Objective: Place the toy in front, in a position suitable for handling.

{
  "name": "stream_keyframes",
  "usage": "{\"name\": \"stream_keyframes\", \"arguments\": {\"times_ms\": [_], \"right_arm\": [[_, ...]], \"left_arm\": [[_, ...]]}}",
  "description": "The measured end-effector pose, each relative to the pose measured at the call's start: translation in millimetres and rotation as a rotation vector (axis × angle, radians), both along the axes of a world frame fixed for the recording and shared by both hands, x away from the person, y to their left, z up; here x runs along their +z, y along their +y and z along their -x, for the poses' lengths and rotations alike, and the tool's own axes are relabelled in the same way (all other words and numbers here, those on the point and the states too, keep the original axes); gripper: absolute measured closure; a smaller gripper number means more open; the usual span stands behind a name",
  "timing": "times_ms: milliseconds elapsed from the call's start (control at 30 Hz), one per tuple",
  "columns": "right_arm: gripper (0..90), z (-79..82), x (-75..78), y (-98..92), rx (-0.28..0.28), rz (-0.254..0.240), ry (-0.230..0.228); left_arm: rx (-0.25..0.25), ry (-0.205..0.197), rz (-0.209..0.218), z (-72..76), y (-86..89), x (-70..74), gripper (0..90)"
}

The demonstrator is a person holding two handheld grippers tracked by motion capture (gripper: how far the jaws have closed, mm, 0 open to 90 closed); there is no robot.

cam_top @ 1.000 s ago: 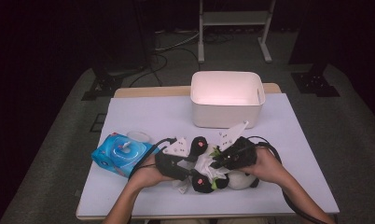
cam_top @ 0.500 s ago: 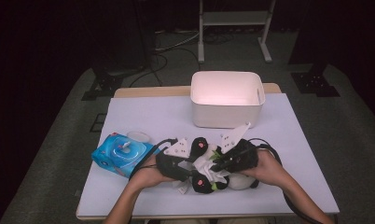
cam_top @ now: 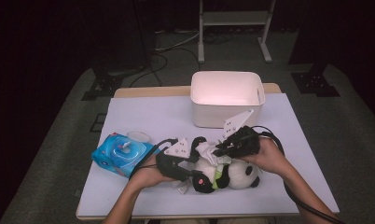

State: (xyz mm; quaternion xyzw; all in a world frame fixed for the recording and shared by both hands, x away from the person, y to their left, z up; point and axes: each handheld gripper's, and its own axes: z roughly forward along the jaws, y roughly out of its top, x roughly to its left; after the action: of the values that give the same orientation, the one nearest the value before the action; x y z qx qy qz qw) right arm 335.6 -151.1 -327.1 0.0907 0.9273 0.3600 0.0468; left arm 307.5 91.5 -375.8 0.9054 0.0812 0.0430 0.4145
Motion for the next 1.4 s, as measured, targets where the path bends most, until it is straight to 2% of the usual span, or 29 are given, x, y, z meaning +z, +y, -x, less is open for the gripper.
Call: {"name": "stream_keyframes", "arguments": {"times_ms": [100, 133, 267, 333, 467, 667, 833, 900, 1000, 1067, 1167, 1233, 1333, 1400], "right_arm": [[81.6, -4.9, 1.7, -5.2, -0.019, -0.011, -0.001], [81.6, -6.8, 1.8, -7.1, -0.030, -0.018, 0.015], [81.6, -9.9, -0.5, -10.7, -0.027, -0.019, 0.039], [81.7, -9.7, -2.4, -11.0, -0.020, -0.020, 0.050], [81.9, -6.7, -6.4, -11.6, -0.002, -0.024, 0.068], [82.0, 0.6, -10.2, -15.2, 0.019, -0.029, 0.088], [82.1, 9.6, -11.9, -13.2, 0.034, -0.026, 0.091], [82.2, 14.4, -12.8, -12.0, 0.056, -0.027, 0.106], [82.2, 22.0, -12.6, -11.0, 0.064, -0.022, 0.092], [82.2, 25.8, -12.2, -11.3, 0.068, -0.017, 0.081], [82.1, 28.1, -9.8, -11.2, 0.068, -0.028, 0.067], [82.1, 28.7, -8.0, -9.6, 0.075, -0.054, 0.051], [82.1, 30.0, -6.8, -2.5, 0.079, -0.068, 0.041], [82.1, 30.3, -7.0, 0.1, 0.083, -0.056, 0.035]], "left_arm": [[-0.006, -0.004, 0.000, 0.6, -0.3, 0.0, 51.1], [-0.007, -0.005, 0.001, 1.0, -0.3, 0.1, 51.1], [-0.003, -0.001, 0.002, 0.7, 0.9, 2.6, 50.8], [0.003, -0.001, 0.011, -0.4, 2.0, 4.6, 47.1], [0.016, -0.004, 0.038, -1.0, 4.6, 10.5, 42.4], [0.046, -0.024, 0.060, -1.5, 10.1, 21.2, 41.7], [0.076, -0.047, 0.046, -3.3, 8.7, 25.4, 39.4], [0.073, -0.042, 0.039, -4.2, 5.7, 24.7, 39.4], [0.051, -0.032, 0.016, -4.3, -1.7, 20.3, 41.4], [0.034, -0.045, 0.018, -2.3, -5.3, 18.6, 48.5], [0.022, -0.042, 0.019, -1.4, -7.5, 20.9, 54.3], [0.007, -0.043, 0.022, -0.9, -8.7, 23.1, 55.7], [-0.002, -0.049, 0.019, 0.4, -10.6, 25.2, 56.1], [-0.003, -0.050, 0.017, -0.3, -9.0, 24.5, 56.3]]}}
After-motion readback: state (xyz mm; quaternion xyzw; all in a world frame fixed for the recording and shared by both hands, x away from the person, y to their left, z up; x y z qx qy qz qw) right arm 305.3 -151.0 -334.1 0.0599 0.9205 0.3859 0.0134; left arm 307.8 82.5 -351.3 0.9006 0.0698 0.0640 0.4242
